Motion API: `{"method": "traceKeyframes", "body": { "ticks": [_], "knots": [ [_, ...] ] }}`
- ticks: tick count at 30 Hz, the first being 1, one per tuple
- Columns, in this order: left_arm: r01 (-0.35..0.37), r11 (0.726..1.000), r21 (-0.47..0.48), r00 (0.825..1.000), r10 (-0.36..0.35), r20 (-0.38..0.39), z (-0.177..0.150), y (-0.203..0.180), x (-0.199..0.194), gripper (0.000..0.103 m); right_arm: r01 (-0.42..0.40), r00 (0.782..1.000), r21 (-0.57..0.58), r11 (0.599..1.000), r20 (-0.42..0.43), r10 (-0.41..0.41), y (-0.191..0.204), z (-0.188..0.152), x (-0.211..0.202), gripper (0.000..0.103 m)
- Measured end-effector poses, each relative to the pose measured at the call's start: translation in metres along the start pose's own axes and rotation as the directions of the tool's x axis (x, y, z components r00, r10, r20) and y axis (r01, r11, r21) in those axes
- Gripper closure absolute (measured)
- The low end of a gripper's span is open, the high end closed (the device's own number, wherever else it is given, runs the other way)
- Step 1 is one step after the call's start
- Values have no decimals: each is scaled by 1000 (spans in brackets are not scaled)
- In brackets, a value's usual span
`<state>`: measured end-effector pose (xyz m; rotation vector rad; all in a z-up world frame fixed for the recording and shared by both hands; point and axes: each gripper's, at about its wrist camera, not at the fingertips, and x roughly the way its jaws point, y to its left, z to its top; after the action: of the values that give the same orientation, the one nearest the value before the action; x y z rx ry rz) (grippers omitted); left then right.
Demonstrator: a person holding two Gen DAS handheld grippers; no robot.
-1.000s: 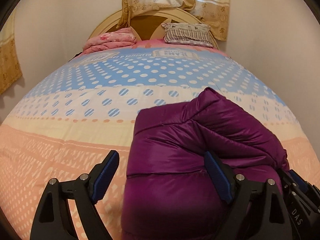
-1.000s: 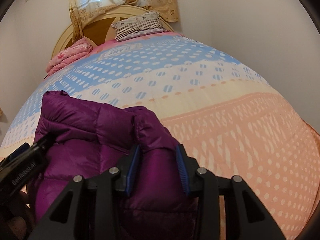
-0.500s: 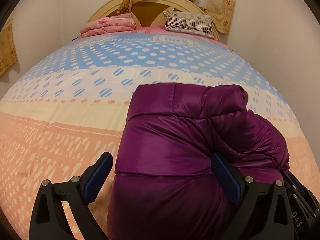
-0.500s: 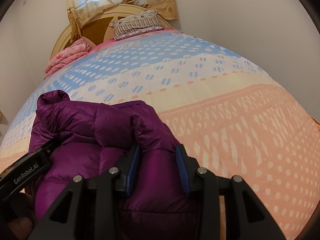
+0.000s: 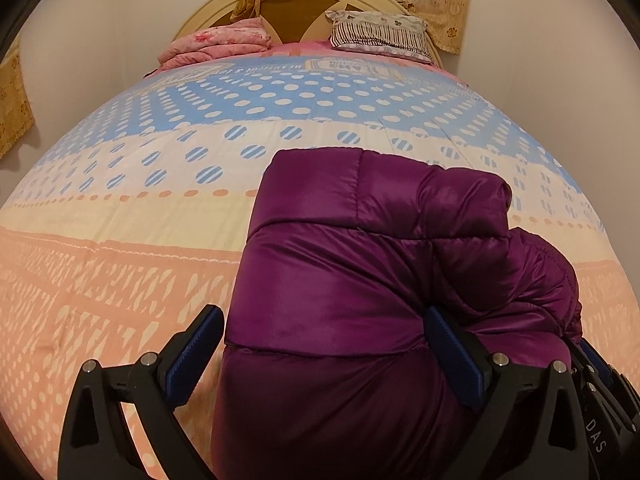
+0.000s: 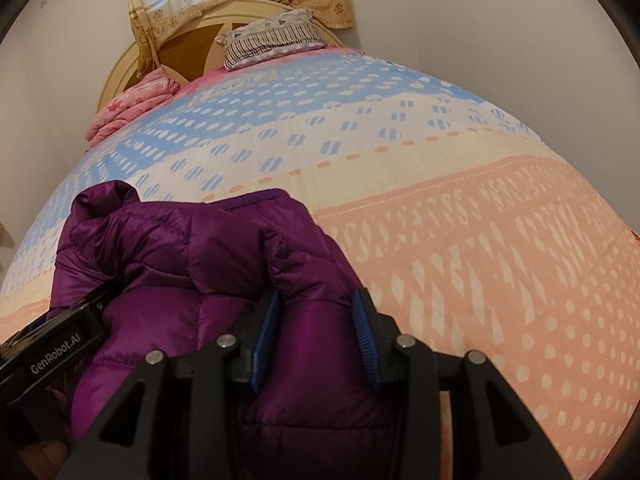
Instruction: Fold large clothes
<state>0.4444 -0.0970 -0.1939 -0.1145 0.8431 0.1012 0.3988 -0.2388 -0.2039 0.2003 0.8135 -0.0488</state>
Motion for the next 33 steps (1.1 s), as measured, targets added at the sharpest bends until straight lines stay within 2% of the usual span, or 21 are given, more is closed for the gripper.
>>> {"method": "traceKeyframes", "body": {
  "ticks": [33],
  "knots": [
    [18, 1000, -21, 1000, -18, -5, -3, 6, 6, 1, 39, 999, -35, 999, -17, -39, 4, 1, 12, 59]
  ]
}}
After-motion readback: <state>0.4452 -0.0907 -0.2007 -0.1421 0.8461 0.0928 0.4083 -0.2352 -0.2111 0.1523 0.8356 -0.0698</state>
